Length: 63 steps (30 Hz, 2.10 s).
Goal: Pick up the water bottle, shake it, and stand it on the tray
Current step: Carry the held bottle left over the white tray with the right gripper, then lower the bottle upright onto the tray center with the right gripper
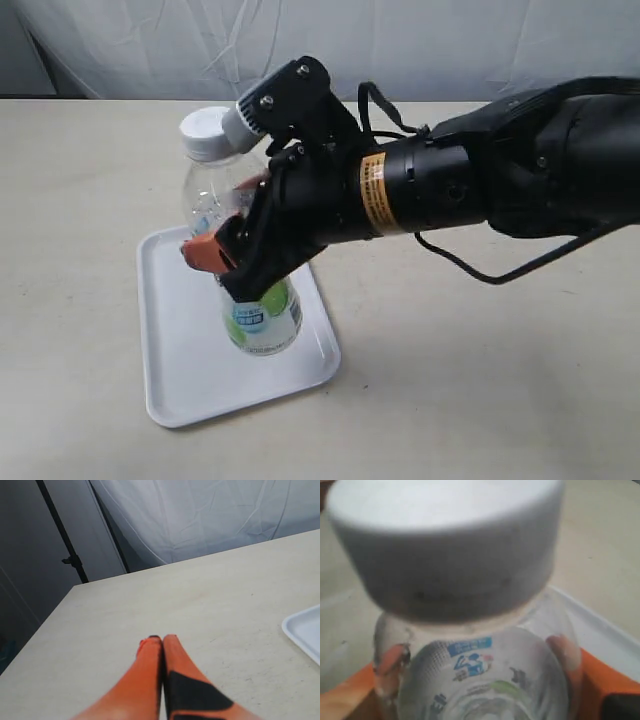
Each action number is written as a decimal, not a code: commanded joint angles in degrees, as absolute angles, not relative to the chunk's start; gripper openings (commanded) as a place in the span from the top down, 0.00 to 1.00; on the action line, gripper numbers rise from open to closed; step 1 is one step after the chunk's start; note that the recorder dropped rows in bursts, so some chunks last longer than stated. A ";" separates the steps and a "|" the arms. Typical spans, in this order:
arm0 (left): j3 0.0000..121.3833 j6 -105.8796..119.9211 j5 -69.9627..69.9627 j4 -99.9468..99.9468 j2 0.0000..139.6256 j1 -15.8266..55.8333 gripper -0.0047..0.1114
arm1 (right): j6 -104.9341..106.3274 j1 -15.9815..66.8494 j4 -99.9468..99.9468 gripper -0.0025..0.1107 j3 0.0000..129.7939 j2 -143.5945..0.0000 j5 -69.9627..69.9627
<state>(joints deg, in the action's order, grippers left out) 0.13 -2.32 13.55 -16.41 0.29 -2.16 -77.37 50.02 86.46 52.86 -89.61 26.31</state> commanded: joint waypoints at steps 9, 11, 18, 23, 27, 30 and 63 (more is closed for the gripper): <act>0.00 -2.61 13.70 -16.55 0.00 -2.17 0.96 | -78.14 50.47 84.12 0.99 53.91 -79.19 19.90; 0.00 -2.61 13.70 -16.55 0.00 -2.17 0.96 | -78.46 50.47 83.64 0.99 51.73 -84.97 20.43; 0.00 -2.61 13.70 -16.55 0.00 -2.17 0.96 | -78.35 50.47 79.63 0.99 55.07 -77.75 36.40; 0.00 -2.61 13.70 -16.55 0.00 -2.17 0.96 | -77.54 50.47 82.23 0.99 55.07 -79.09 35.46; 0.00 -2.61 13.70 -16.55 0.00 -2.17 0.96 | -77.54 50.47 81.00 0.99 55.65 -79.21 -7.18; 0.00 -2.61 13.70 -16.55 0.00 -2.17 0.96 | -79.66 50.47 77.13 0.99 56.78 -79.54 -26.82; 0.00 -2.61 13.70 -16.55 0.00 -2.17 0.96 | -73.66 51.07 63.51 0.99 54.01 -87.57 -6.95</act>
<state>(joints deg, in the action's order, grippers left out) 0.13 -2.32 13.55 -16.41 0.29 -2.16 -74.53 52.00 68.88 53.83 -87.18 12.52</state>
